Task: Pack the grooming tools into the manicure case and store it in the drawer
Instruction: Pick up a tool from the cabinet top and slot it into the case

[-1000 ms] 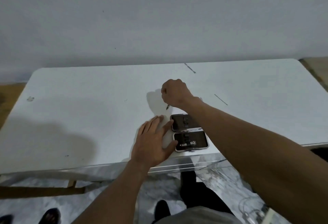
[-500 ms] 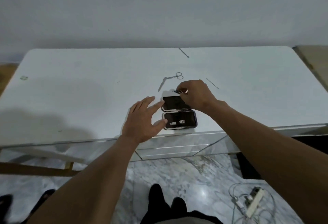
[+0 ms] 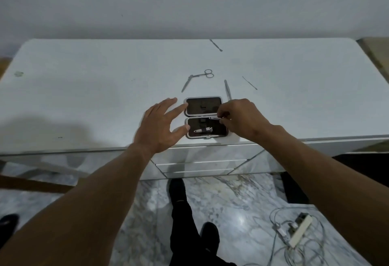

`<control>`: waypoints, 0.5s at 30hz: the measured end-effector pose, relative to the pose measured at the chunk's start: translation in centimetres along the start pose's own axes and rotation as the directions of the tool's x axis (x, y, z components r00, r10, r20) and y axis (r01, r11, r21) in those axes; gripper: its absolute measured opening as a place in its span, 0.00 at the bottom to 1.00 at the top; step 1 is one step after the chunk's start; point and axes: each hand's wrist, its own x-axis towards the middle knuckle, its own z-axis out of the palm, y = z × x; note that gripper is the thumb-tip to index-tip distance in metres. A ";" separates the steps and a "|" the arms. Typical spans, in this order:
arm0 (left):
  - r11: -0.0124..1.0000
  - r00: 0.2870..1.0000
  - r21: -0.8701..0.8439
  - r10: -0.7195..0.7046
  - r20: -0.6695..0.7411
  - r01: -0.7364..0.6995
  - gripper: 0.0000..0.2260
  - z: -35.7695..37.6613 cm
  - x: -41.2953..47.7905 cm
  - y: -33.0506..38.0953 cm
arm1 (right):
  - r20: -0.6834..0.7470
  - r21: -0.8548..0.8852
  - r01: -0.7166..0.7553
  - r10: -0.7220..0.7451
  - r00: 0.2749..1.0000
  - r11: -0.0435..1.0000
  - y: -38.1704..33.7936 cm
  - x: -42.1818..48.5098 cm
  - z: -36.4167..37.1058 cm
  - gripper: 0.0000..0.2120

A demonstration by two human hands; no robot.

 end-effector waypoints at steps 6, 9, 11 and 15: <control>0.999 1.000 0.033 0.008 0.002 -0.009 0.29 0.3 -0.1 -0.1 | -0.007 -0.021 0.057 -0.057 0.998 0.998 -0.1 0.3 0.5 0.06; 0.999 1.000 0.031 0.009 -0.007 -0.009 0.29 0.3 0.0 -0.1 | -0.006 -0.027 0.065 -0.066 0.998 0.997 -0.1 0.4 0.6 0.05; 1.000 1.000 0.025 0.002 -0.009 -0.002 0.29 0.3 0.0 -0.1 | 0.005 -0.027 0.075 -0.075 0.997 0.997 -0.2 0.6 0.8 0.04; 0.999 1.000 0.034 -0.005 -0.005 0.006 0.29 0.3 0.0 0.0 | 0.010 -0.019 0.096 -0.096 0.995 0.995 -0.5 1.1 1.0 0.05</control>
